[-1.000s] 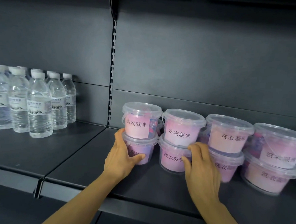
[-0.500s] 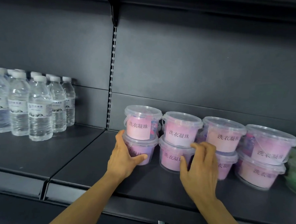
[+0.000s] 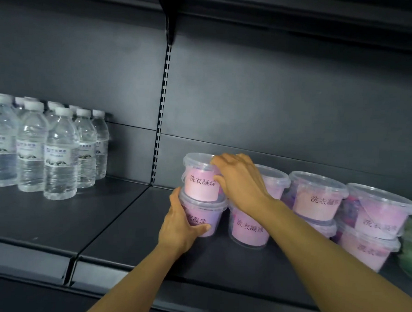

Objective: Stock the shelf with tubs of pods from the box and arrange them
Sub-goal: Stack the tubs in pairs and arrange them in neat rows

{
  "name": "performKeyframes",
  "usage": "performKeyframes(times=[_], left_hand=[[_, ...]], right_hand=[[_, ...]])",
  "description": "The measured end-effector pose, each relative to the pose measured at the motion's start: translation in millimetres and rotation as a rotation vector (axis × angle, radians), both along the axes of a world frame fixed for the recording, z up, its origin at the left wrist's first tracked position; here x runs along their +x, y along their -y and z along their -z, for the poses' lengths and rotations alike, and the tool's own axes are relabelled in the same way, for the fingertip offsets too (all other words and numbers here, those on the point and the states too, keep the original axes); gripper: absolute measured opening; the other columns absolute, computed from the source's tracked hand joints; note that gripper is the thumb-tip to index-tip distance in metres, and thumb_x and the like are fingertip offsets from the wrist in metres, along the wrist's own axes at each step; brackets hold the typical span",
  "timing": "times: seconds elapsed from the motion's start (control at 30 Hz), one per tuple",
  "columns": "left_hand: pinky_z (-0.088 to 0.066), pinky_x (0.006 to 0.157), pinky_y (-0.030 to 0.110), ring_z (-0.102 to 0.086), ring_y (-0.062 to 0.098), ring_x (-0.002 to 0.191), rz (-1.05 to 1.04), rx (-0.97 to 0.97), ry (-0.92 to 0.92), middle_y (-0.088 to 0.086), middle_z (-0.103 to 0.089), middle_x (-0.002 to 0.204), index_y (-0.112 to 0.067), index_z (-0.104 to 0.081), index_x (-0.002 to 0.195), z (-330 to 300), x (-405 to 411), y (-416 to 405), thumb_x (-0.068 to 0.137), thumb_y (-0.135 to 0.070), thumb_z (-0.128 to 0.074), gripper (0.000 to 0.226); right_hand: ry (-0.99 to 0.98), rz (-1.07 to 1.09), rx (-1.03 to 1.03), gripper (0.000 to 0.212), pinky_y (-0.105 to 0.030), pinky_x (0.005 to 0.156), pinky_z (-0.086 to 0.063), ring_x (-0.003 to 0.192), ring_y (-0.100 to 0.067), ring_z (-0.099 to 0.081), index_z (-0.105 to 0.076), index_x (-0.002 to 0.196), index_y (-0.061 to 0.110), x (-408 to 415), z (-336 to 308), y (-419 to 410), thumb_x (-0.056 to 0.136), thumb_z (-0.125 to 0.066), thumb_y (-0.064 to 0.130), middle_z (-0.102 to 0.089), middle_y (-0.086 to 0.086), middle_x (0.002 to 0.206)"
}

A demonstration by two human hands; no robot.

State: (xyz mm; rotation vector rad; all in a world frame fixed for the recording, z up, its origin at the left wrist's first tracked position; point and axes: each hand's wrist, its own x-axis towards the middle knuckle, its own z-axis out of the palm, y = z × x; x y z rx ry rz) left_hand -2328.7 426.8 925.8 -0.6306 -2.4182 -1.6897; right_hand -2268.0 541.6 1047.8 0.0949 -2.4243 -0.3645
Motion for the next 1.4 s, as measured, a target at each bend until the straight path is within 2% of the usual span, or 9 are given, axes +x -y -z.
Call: performKeyframes(times=[0.1, 0.23, 0.47, 0.8, 0.9, 1.0, 1.17, 1.27, 1.4], left_hand=[[-0.048, 0.090, 0.039, -0.055, 0.027, 0.114, 0.001, -0.002, 0.010, 0.001, -0.052, 0.132, -0.030, -0.010, 0.141, 0.6, -1.7, 0.3, 0.064, -0.026, -0.085, 0.107], [-0.048, 0.092, 0.041, -0.055, 0.028, 0.114, -0.009, -0.010, 0.015, 0.002, -0.053, 0.132, -0.030, -0.010, 0.141, 2.0, -2.9, -0.1, 0.064, -0.027, -0.085, 0.107], [-0.048, 0.091, 0.039, -0.056, 0.027, 0.113, -0.024, -0.016, 0.027, 0.002, -0.054, 0.131, -0.029, -0.011, 0.140, 1.9, -3.8, 0.3, 0.064, -0.025, -0.085, 0.106], [-0.047, 0.096, 0.043, -0.055, 0.028, 0.115, -0.023, -0.013, 0.052, 0.002, -0.054, 0.131, -0.034, -0.009, 0.140, 2.1, -2.9, 1.1, 0.064, -0.026, -0.084, 0.107], [-0.047, 0.095, 0.039, -0.054, 0.027, 0.115, -0.011, -0.011, 0.048, 0.002, -0.053, 0.131, -0.034, -0.009, 0.141, 1.8, -3.2, 2.1, 0.065, -0.024, -0.084, 0.107], [-0.047, 0.091, 0.036, -0.056, 0.023, 0.109, 0.001, -0.008, 0.050, -0.001, -0.055, 0.129, -0.034, -0.009, 0.142, 1.3, -3.6, 3.8, 0.063, -0.019, -0.085, 0.110], [-0.046, 0.090, 0.032, -0.055, 0.021, 0.110, 0.025, 0.019, 0.035, -0.001, -0.054, 0.129, -0.035, -0.010, 0.142, 1.2, -3.6, 5.5, 0.060, -0.013, -0.086, 0.114], [-0.040, 0.087, 0.025, -0.053, 0.018, 0.114, 0.048, 0.078, 0.025, -0.004, -0.052, 0.132, -0.035, -0.012, 0.143, 1.0, -3.2, 5.9, 0.061, -0.017, -0.087, 0.112], [-0.040, 0.088, 0.022, -0.053, 0.012, 0.111, 0.075, 0.186, 0.032, -0.006, -0.052, 0.132, -0.034, -0.020, 0.141, -0.3, -2.1, 5.5, 0.066, -0.027, -0.084, 0.099]], right_hand=[[0.001, -0.038, -0.075, 0.023, -0.033, 0.090, -0.036, 0.095, -0.032, -0.056, -0.055, 0.109, 0.010, 0.4, -3.4, -1.4, 0.088, -0.060, 0.018, -0.062, -0.006, 0.111], [0.006, -0.068, -0.187, 0.024, -0.035, 0.079, -0.043, 0.098, -0.033, -0.056, -0.054, 0.109, 0.011, 2.7, -1.7, -5.6, 0.087, -0.061, 0.017, -0.062, -0.006, 0.113], [0.022, -0.072, -0.223, 0.025, -0.037, 0.080, -0.047, 0.103, -0.032, -0.056, -0.053, 0.112, 0.012, 4.8, -2.4, -5.0, 0.088, -0.060, 0.015, -0.061, -0.005, 0.118], [0.053, -0.036, -0.207, 0.021, -0.039, 0.078, -0.049, 0.096, -0.033, -0.057, -0.049, 0.110, 0.009, 6.3, -4.7, -2.6, 0.090, -0.054, 0.006, -0.060, -0.009, 0.114], [0.042, -0.038, -0.192, 0.032, -0.039, 0.082, -0.047, 0.104, -0.031, -0.055, -0.048, 0.116, 0.008, 6.0, -2.5, -3.0, 0.086, -0.058, 0.003, -0.055, -0.008, 0.122], [-0.097, -0.118, -0.278, 0.051, -0.034, 0.101, -0.037, 0.122, -0.028, -0.045, -0.047, 0.129, 0.010, 20.3, 7.1, -5.1, 0.082, -0.066, 0.006, -0.043, -0.004, 0.141], [-0.460, -0.122, -0.459, 0.041, -0.027, 0.096, -0.036, 0.109, -0.023, -0.049, -0.056, 0.112, 0.009, 66.1, 55.3, -21.1, 0.073, -0.070, 0.001, -0.050, -0.007, 0.120], [-0.463, 0.026, -0.544, 0.042, -0.034, 0.093, -0.045, 0.107, -0.022, -0.049, -0.057, 0.108, 0.008, 79.4, 90.5, -39.3, 0.071, -0.076, 0.004, -0.047, -0.007, 0.114], [-0.362, 0.109, -0.510, 0.045, -0.034, 0.085, -0.046, 0.102, -0.024, -0.053, -0.058, 0.106, 0.007, 75.6, 113.6, -51.7, 0.067, -0.081, 0.011, -0.049, -0.008, 0.112]])
